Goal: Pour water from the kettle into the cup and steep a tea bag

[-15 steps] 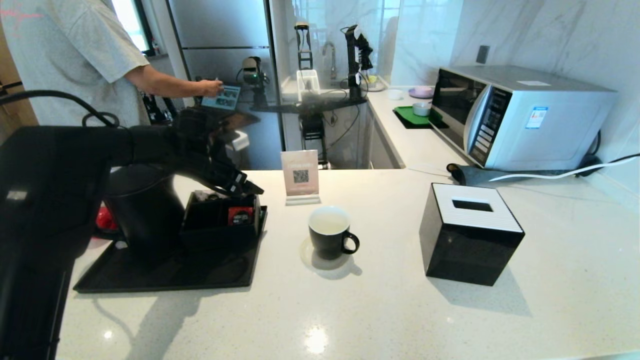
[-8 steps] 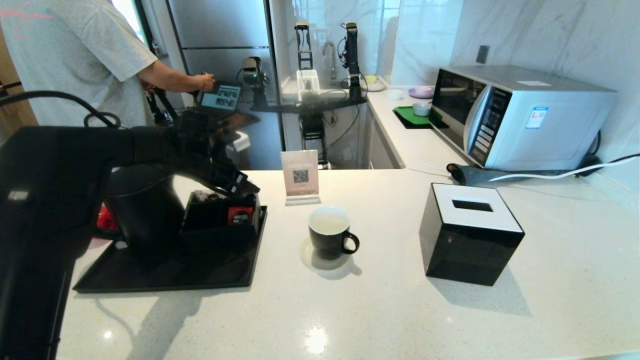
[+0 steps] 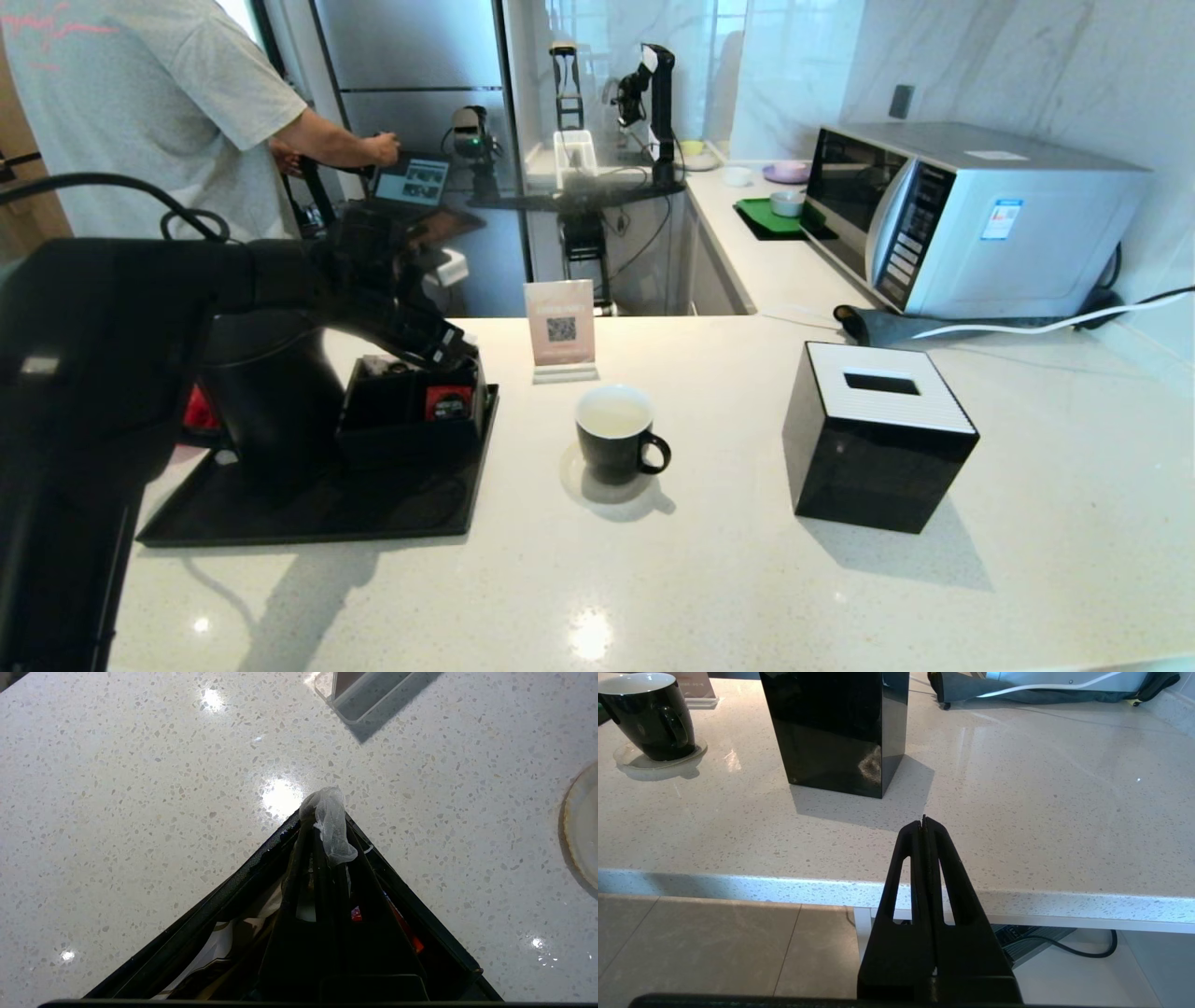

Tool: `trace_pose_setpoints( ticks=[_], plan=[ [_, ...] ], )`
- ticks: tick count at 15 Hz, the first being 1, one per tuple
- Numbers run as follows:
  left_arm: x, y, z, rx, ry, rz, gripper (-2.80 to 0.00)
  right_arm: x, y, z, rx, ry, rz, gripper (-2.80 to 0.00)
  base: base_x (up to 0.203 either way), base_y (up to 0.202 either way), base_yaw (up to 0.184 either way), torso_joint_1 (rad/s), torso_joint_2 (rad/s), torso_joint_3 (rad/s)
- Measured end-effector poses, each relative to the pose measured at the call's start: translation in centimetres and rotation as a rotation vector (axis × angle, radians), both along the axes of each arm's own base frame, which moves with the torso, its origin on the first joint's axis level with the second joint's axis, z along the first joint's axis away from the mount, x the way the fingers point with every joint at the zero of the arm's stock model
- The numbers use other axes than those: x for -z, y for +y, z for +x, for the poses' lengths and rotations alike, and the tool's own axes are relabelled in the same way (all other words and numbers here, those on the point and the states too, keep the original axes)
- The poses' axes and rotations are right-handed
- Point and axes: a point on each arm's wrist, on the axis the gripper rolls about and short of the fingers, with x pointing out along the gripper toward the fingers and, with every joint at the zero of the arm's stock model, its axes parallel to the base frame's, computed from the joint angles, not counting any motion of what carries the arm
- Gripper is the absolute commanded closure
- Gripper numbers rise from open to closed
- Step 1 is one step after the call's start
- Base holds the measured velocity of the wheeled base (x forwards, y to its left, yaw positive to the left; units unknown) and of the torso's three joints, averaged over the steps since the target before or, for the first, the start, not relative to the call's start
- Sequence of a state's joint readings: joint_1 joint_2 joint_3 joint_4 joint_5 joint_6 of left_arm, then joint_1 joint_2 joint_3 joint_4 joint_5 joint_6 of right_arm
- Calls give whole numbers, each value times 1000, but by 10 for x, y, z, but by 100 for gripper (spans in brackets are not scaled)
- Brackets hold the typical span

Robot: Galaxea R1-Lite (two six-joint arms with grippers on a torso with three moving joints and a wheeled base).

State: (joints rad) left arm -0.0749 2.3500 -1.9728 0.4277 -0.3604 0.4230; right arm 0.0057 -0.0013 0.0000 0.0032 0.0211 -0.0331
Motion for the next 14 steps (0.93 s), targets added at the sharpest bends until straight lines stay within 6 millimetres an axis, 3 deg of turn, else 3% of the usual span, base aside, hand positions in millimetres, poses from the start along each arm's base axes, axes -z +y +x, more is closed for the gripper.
trace_pose_setpoints(
  ticks=[6, 14],
  plan=[
    [-6, 0, -2, 0, -13, 4, 0, 0, 0, 0, 0, 0, 0, 0, 0, 0, 0, 0, 0, 0],
    [-46, 1, -20, -1, -90, -1, 0, 0, 0, 0, 0, 0, 1, 0, 0, 0, 0, 0, 0, 0]
  ],
)
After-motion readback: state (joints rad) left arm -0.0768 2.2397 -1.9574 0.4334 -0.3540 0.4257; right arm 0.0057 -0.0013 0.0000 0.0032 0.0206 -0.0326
